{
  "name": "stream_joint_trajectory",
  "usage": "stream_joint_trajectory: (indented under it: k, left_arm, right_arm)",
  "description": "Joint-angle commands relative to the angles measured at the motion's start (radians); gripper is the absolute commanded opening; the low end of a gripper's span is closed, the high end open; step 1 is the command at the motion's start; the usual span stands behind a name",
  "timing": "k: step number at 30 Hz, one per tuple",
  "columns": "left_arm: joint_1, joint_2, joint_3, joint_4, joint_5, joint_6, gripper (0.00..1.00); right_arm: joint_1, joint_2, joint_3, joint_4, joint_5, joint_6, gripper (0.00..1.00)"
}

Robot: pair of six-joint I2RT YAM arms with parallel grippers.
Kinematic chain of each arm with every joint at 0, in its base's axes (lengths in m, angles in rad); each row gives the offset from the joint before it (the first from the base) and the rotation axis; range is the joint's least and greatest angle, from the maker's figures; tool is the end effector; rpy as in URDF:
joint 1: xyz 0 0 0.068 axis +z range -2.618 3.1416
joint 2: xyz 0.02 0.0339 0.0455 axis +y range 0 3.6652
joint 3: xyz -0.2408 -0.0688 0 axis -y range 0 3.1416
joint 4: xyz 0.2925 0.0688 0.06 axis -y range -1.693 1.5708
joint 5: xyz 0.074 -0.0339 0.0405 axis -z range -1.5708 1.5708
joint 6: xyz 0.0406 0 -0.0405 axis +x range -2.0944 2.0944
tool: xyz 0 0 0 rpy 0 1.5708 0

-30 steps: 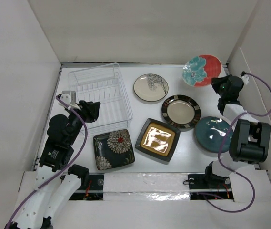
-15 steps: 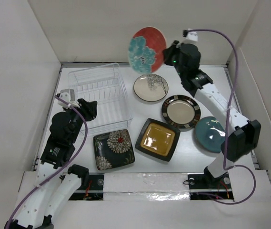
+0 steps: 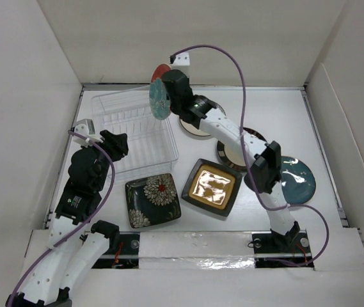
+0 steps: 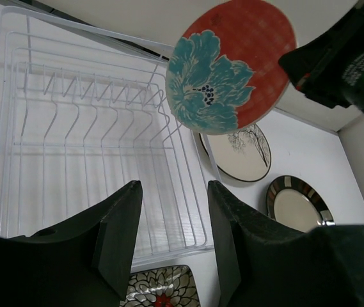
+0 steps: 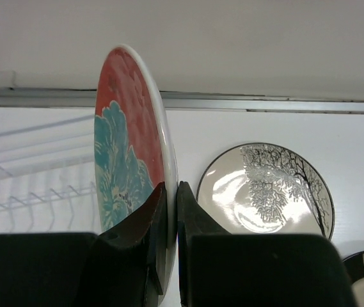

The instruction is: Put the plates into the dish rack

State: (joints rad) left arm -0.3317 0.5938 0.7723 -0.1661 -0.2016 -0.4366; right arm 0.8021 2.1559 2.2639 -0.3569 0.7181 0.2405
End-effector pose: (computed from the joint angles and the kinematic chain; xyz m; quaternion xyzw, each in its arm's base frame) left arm 0.2025 -0.0612 0.3606 -0.1081 0.6944 -0.1997 0.6828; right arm 0.3937 0.3686 0.3797 0.0024 0.7699 0.0457 0.6365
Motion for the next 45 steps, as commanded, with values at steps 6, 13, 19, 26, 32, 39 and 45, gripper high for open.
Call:
stream_joint_trajectory:
  k: [6, 13, 19, 26, 32, 39, 45]
  left_arm:
    - [-0.004, -0.008, 0.025, 0.019, -0.015, -0.010, 0.42]
    - [-0.013, -0.005, 0.024, 0.010, -0.022, -0.010, 0.41]
    - [-0.024, -0.002, 0.022, 0.007, -0.024, -0.008, 0.41]
    - [-0.024, -0.008, 0.022, 0.004, -0.025, -0.008, 0.41]
    - [-0.033, -0.006, 0.021, 0.002, -0.025, -0.007, 0.41]
    - [-0.033, -0.005, 0.019, 0.002, -0.022, -0.005, 0.41]
    - [-0.033, 0.004, 0.016, -0.003, -0.024, -0.004, 0.41]
  right_arm:
    - [0.049, 0.065, 0.220, 0.208, 0.256, -0.101, 0.00]
    - [0.081, 0.127, 0.231, 0.257, 0.340, -0.208, 0.00]
    - [0.101, 0.124, 0.201, 0.397, 0.365, -0.325, 0.00]
    - [0.120, 0.200, 0.208, 0.409, 0.334, -0.349, 0.00]
    - [0.129, 0.288, 0.272, 0.364, 0.331, -0.354, 0.00]
    - [0.173, 0.282, 0.145, 0.461, 0.334, -0.405, 0.00]
    - [0.184, 0.259, 0.080, 0.495, 0.327, -0.394, 0.34]
